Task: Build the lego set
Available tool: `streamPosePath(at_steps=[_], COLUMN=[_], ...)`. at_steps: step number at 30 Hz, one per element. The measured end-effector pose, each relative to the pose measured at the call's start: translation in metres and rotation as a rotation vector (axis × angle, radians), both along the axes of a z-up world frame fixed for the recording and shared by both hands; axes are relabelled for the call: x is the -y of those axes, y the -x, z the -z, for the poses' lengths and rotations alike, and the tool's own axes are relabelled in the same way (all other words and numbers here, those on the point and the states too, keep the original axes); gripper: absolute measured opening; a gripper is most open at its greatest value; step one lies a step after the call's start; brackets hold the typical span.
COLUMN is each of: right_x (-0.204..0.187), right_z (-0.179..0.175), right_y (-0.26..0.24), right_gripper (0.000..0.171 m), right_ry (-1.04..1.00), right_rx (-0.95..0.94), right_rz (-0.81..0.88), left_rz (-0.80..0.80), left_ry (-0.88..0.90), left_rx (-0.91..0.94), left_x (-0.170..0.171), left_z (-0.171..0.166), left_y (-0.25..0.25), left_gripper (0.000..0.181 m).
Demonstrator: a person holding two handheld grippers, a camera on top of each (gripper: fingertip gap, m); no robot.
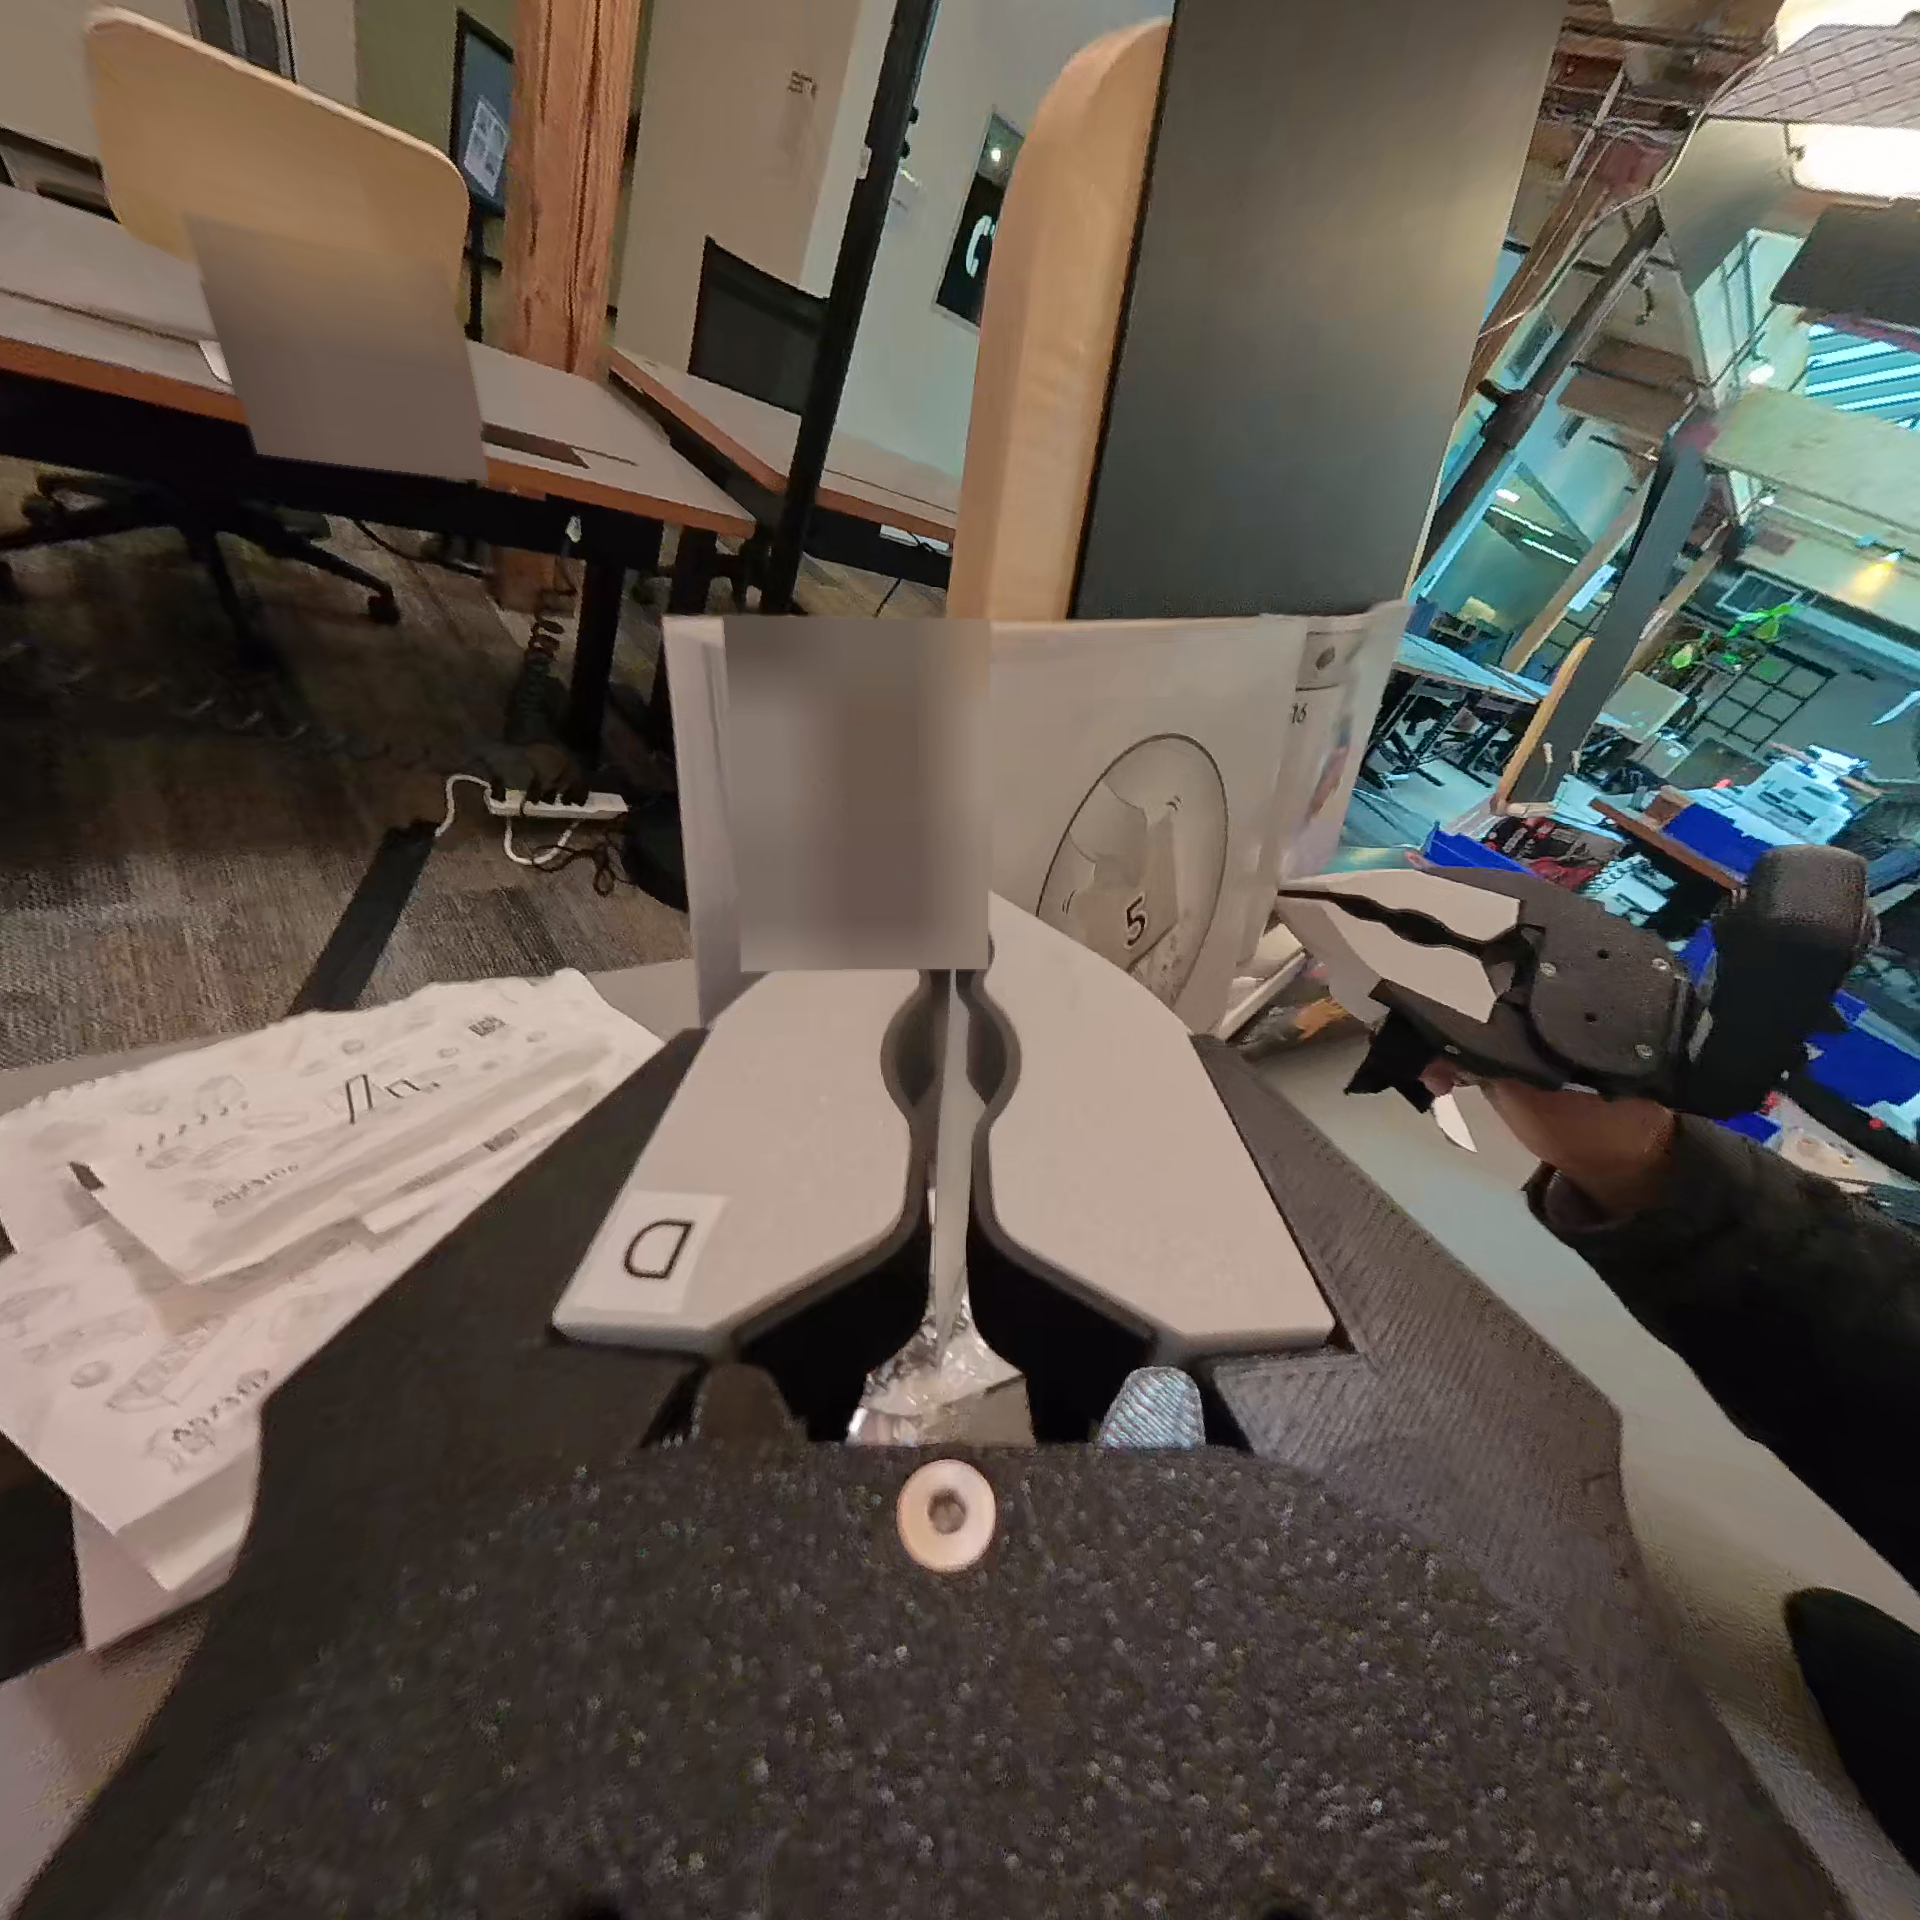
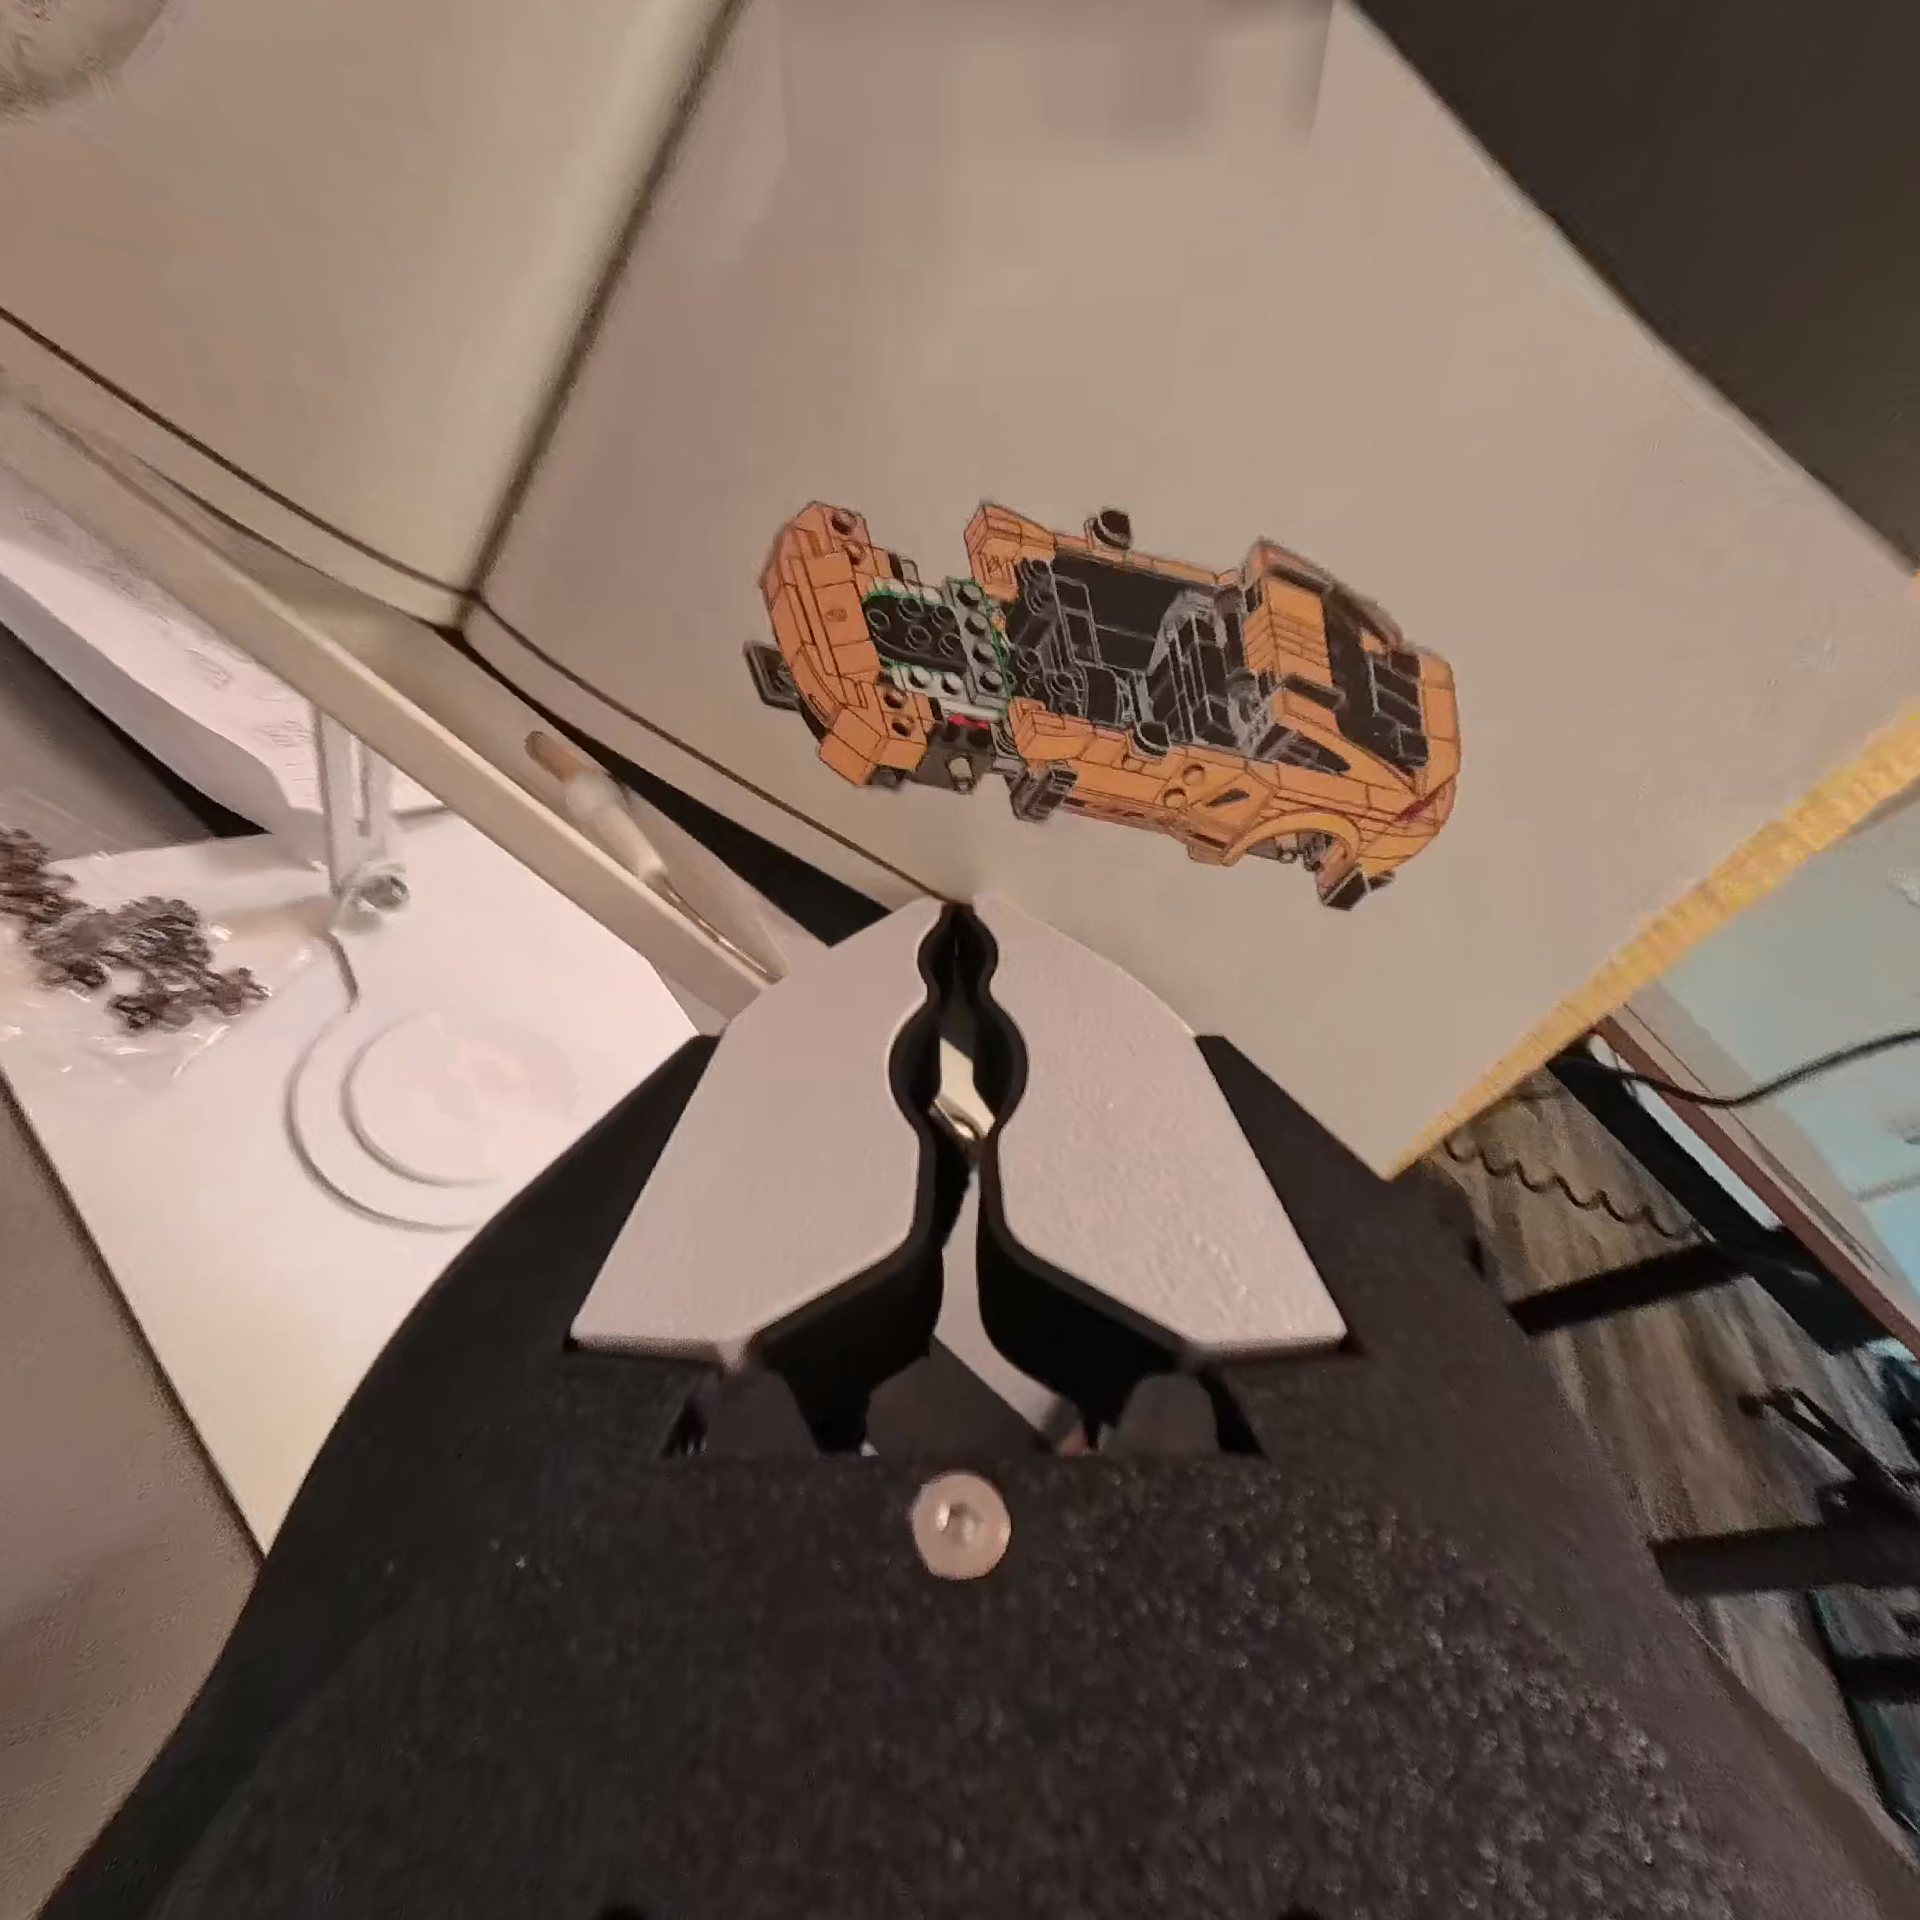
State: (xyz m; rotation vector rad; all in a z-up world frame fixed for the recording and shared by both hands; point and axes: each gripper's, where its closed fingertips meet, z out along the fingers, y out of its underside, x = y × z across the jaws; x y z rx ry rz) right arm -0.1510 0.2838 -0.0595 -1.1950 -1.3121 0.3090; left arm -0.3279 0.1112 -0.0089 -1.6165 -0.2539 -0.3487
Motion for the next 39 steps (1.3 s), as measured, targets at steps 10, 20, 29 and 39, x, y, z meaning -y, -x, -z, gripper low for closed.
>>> streamPosePath(at_steps=[10,20,29,39], right_x=[0.012,0.066,0.012,0.074], right_z=[0.001,-0.013,0.007,-0.029], right_y=[-0.028,0.041,0.015,0.037], right_gripper=[0.000,0.000,0.000,0.000], right_ry=[0.099,-0.049,0.085,-0.096], right_rx=[0.118,0.181,0.183,0.243], right_rz=[0.141,-0.017,0.029,-0.069], left_rz=[0.011,0.019,0.054,0.067], left_ry=[0.061,0.034,0.017,0.014], left_rx=[-0.177,-0.166,-0.208,-0.292], left_x=[-0.018,-0.019,-0.025,-0.023], left_z=[-0.011,-0.013,-0.014,-0.014], left_y=[-0.001,-0.002,-0.002,-0.006], left_gripper=[0.000,0.000,0.000,0.000])
